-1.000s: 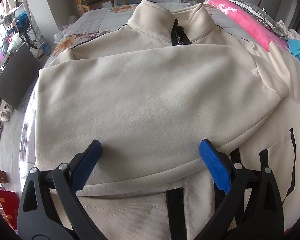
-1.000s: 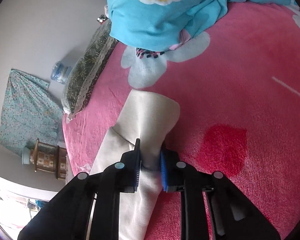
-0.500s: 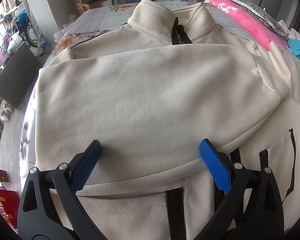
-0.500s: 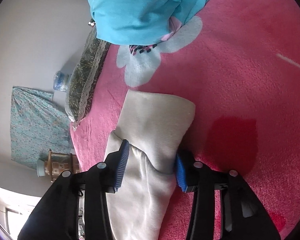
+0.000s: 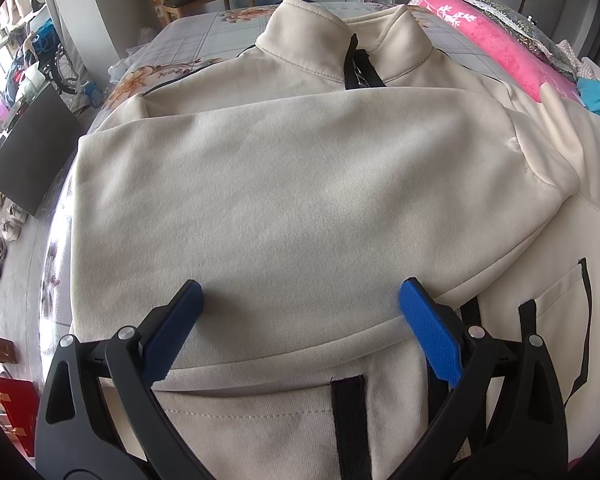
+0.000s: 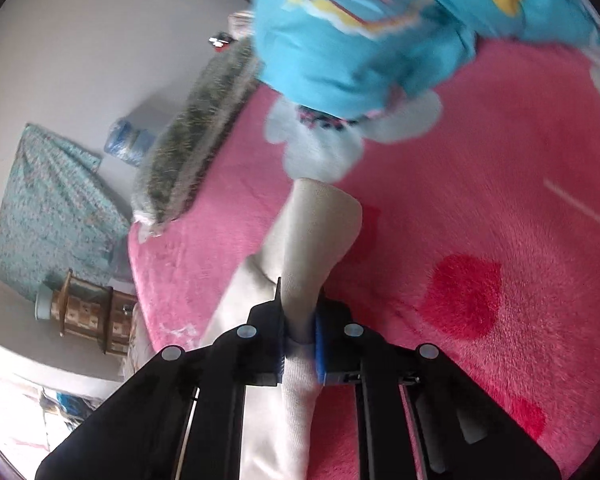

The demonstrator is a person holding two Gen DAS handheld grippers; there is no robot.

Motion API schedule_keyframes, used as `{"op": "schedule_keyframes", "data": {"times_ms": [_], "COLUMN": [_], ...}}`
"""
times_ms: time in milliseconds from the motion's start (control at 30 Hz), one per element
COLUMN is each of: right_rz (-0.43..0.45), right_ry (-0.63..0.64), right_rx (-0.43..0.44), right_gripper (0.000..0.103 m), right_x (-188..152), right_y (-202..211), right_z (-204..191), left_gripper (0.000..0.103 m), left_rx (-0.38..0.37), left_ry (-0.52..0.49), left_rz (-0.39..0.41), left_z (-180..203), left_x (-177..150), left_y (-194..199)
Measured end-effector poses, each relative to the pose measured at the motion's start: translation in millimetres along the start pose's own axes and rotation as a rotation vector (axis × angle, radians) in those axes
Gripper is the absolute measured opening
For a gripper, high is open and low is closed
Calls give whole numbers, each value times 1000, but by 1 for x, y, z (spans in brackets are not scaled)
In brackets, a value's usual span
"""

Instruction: Fold large clothes

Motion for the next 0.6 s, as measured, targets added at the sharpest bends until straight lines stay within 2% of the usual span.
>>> {"op": "schedule_keyframes", "data": {"times_ms": [300,467,600], "right_rz": [62,81,68], "right_ry": [224,387,485], "right_rx": [153,258,343], "right_gripper": [11,11,11], "right_x": [-27,-63,-103], "right_y": [72,119,145], "right_z": [-82,-143,-186], "left_gripper": [96,95,95], "left_rx": [-10,3,-24], "left_ry": [-26,-12,33], "left_rz": [23,84,139], "left_z": [1,-9,-25], "left_x": [-1,0,-1], "left_y": [2,19,45]}}
Point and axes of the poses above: each gripper's, at about its wrist camera, not at the fingertips, and y roughly against the way its jaws point, z to its right, x to its top, the point moved 2 cm from there along -y, roughly the way its jaws point, and after that the axes turned 2 degrees about -y, right-handed, at the moved point
